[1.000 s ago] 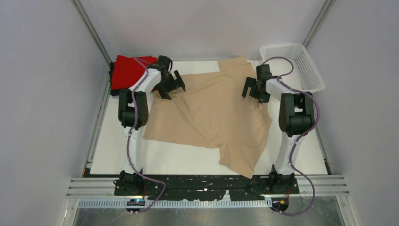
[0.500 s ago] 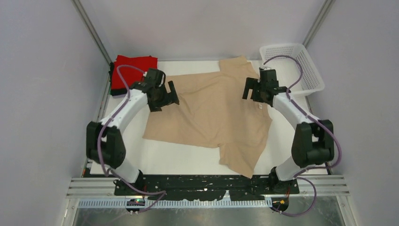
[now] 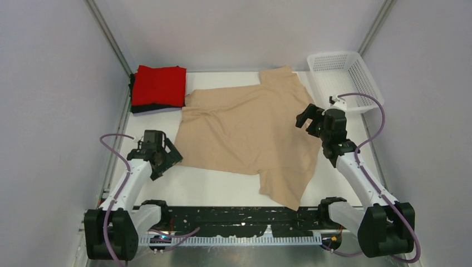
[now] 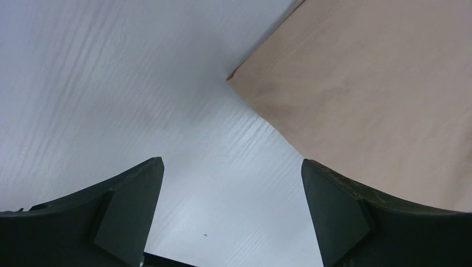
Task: Fold and stack the t-shirts
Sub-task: Grab the side of the flattened tshirt closest away from the robot with both arms
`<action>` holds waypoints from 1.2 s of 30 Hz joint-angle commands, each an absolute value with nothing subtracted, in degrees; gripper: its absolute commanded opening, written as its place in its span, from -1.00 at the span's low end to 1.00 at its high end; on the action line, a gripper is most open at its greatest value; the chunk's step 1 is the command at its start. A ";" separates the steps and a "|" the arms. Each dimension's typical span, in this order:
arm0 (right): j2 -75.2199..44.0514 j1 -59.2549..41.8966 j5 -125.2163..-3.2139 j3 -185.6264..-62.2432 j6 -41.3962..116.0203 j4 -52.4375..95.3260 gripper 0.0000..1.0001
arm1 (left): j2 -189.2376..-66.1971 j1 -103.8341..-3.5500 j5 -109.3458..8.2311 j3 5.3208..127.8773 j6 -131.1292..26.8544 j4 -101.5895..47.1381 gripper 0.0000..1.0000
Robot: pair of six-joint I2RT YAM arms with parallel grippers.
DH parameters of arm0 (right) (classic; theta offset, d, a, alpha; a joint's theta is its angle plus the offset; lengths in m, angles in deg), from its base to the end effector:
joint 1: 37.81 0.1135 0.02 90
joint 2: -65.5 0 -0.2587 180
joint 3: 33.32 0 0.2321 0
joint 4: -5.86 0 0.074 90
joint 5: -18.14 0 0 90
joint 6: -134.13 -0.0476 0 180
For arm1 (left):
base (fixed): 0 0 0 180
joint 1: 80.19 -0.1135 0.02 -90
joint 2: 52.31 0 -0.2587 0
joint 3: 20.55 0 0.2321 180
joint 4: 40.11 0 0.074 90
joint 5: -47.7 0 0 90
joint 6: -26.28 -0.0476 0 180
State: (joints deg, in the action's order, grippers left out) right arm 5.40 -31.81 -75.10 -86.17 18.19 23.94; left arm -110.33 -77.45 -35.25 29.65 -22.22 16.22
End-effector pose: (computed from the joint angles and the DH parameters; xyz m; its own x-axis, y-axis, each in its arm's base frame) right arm 0.2301 0.0215 0.2565 -0.4060 0.3965 -0.8234 0.1380 0.9173 0.3736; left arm 0.1659 -0.0021 0.1922 -0.6693 -0.6263 -0.3997 -0.6001 0.7729 -0.2062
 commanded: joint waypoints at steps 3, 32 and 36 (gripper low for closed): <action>7.09 -31.89 -69.71 -86.31 18.30 23.68 0.91 | -117.18 -80.80 -38.66 30.22 -18.74 5.03 0.72; 5.92 -29.38 -78.36 -90.99 20.00 39.17 0.92 | -122.92 -82.20 -36.33 32.04 -17.72 10.74 -1.00; 7.82 -23.83 -80.09 -91.20 20.06 47.31 0.96 | -115.69 -82.15 -34.67 27.28 -16.90 12.57 -1.00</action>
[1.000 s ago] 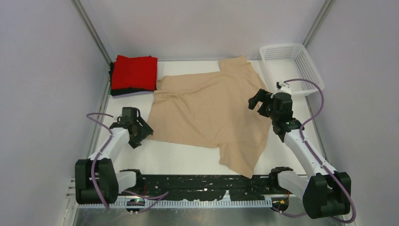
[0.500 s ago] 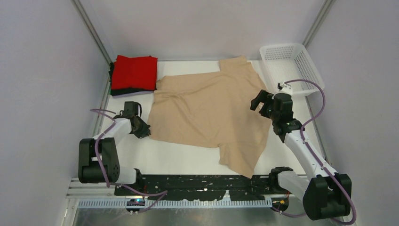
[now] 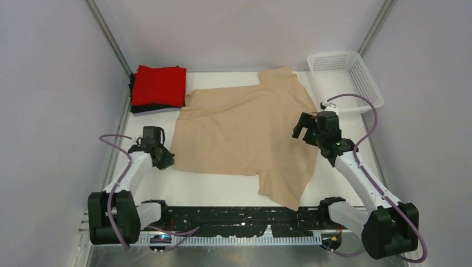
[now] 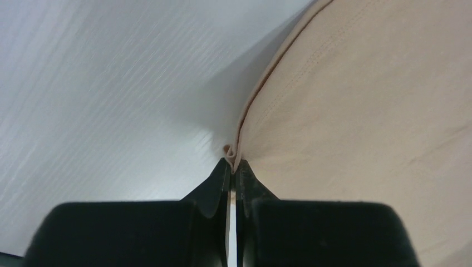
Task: Fold and stack the t-shirts
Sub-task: Grab the side of the flattened tshirt closest away from the robot with both arms
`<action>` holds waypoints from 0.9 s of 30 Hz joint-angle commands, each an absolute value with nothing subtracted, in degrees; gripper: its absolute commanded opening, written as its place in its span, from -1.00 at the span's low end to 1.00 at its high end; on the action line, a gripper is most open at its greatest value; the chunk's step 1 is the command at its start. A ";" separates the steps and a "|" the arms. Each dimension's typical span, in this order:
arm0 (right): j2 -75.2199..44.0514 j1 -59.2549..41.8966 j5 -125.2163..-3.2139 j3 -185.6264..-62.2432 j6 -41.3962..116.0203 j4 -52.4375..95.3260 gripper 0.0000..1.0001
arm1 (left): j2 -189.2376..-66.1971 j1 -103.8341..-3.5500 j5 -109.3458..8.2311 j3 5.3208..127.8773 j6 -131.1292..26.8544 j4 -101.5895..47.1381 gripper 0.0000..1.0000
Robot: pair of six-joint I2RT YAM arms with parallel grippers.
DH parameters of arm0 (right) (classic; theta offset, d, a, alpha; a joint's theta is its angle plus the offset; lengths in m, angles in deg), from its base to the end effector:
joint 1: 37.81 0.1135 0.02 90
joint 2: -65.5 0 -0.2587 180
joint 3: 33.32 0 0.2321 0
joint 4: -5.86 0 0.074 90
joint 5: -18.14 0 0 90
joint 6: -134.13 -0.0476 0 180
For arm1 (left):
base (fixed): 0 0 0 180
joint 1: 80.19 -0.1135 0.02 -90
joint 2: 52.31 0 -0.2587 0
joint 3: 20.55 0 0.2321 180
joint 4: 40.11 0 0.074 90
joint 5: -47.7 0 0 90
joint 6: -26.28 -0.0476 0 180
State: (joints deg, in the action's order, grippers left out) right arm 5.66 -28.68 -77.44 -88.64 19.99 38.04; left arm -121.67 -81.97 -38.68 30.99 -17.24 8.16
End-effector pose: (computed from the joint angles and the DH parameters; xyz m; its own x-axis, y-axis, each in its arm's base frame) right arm 0.2167 0.0301 0.2464 -0.5716 0.3204 -0.7554 0.1674 0.9468 0.2749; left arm 0.1988 0.0092 0.1735 -0.5882 -0.7423 -0.3209 -0.7015 0.6658 -0.2542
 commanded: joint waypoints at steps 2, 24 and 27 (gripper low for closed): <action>8.98 -19.51 -81.83 -91.42 20.22 53.00 0.98 | -113.22 -82.13 -33.69 25.57 -16.87 12.65 -1.00; -1.32 20.93 -70.07 -82.82 9.41 64.42 0.35 | -108.92 -82.20 -37.52 23.45 -18.48 12.07 -1.00; -3.48 20.99 -71.47 -80.92 7.59 62.18 0.27 | -109.47 -82.15 -36.36 23.54 -19.06 12.09 -1.00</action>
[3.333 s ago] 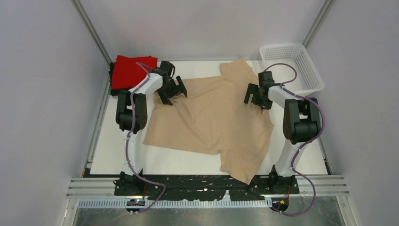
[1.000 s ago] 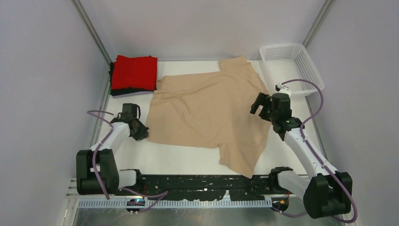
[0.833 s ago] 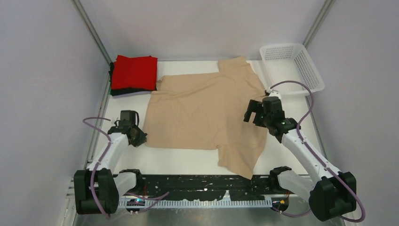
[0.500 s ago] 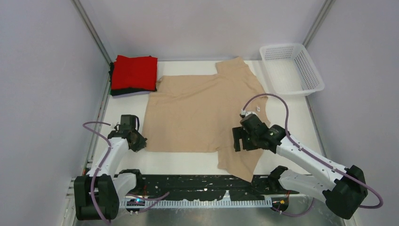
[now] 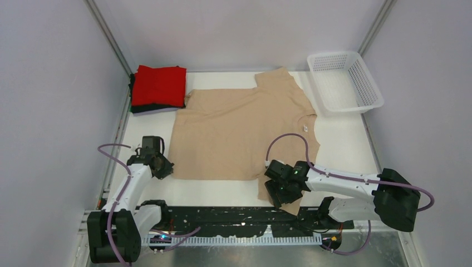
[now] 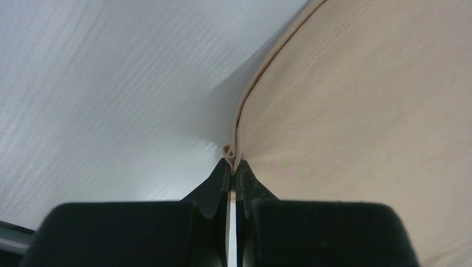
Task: Fold and stack the t-shirts
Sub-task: Grab the side of the flattened tshirt closest away from the robot with both arms, then fold the flattened tshirt in 1/3 of the way
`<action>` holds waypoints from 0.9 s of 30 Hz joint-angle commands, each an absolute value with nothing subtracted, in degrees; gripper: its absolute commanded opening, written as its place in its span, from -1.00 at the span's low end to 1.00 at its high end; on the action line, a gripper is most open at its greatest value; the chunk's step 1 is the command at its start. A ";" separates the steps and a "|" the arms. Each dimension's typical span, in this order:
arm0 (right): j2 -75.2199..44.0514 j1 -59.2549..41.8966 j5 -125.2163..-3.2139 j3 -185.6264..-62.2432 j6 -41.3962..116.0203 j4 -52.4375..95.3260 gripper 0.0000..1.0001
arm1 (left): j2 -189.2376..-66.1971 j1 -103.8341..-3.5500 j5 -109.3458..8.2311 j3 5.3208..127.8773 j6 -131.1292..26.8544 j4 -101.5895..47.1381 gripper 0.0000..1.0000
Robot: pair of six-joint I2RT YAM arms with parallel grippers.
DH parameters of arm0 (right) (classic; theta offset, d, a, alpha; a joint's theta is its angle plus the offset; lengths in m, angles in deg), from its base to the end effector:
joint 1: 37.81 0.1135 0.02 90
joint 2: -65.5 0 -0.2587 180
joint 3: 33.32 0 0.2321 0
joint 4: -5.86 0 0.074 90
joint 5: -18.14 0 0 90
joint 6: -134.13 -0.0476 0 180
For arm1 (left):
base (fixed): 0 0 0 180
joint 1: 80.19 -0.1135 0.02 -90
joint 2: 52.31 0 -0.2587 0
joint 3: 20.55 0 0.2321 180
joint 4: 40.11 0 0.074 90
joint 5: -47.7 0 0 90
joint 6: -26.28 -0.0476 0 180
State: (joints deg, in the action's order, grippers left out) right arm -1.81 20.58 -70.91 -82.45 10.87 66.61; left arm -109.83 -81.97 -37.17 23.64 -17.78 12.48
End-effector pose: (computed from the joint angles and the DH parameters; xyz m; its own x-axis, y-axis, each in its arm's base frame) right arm 0.0853 0.1401 0.1604 -0.8980 -0.4129 -0.1516 -0.4313 0.8943 0.1189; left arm 0.1563 0.0091 0.1674 -0.5862 -0.7343 -0.3424 -0.7026 0.6711 -0.2364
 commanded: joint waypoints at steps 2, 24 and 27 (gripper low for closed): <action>-4.64 20.99 -73.79 -79.83 6.03 60.53 0.22 | -110.05 -82.13 -36.12 23.56 -19.23 11.97 -1.00; 8.20 27.40 -76.04 -84.66 -0.54 79.67 -0.89 | -90.69 -82.15 -39.29 18.15 -14.66 25.99 -1.00; 8.99 29.69 -76.33 -85.75 -2.54 80.23 -0.89 | -87.13 -82.18 -39.72 18.50 -13.82 27.72 -1.00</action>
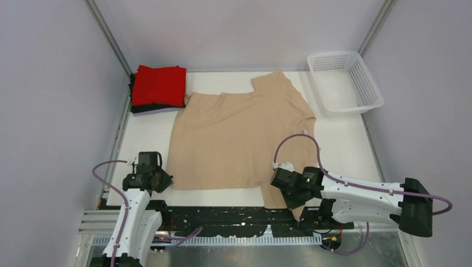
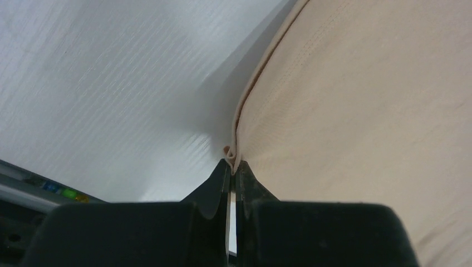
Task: Fold and stack the t-shirts
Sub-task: Fold the flattened tshirt in 1/3 of the way
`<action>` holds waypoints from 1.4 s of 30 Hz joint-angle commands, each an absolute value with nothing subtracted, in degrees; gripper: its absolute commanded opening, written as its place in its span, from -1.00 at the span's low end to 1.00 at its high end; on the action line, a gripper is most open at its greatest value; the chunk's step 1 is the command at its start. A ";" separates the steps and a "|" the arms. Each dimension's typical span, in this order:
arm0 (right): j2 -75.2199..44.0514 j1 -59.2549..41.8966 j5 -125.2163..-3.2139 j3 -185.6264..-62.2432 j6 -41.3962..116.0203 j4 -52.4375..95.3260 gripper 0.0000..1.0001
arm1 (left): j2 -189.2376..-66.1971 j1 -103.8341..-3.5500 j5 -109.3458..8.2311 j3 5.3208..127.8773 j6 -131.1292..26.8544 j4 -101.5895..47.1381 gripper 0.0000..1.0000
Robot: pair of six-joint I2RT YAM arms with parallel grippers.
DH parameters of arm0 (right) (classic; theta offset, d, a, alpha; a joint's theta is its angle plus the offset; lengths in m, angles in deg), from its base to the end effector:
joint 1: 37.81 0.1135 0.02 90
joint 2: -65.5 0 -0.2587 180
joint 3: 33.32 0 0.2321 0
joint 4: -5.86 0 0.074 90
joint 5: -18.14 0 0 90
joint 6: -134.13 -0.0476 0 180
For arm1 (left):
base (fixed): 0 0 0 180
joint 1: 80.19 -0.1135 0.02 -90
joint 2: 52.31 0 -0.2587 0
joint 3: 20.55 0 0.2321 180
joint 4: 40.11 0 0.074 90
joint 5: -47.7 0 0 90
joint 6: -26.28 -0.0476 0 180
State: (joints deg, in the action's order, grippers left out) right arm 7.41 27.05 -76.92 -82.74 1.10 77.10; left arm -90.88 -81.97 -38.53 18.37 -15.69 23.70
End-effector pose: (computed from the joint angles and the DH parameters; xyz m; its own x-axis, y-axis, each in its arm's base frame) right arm 0.0607 0.1195 0.1786 -0.9166 -0.3532 -0.1873 -0.3690 0.9278 0.0561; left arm 0.1040 0.0064 0.1675 -0.5531 -0.7594 -0.3425 -0.7052 0.6457 -0.2929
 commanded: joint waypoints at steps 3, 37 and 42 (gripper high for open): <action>10.08 29.72 -80.90 -87.10 -2.83 80.84 -0.90 | -85.31 -82.14 -39.87 19.40 -14.34 27.37 -1.00; -14.38 -8.69 -84.06 -112.53 23.33 63.40 -0.88 | -126.63 -82.24 -39.36 48.45 -15.48 9.93 -1.00; -18.94 -11.32 -86.01 -117.42 25.47 61.64 -0.83 | -133.88 -82.25 -39.32 53.34 -15.67 9.90 -1.00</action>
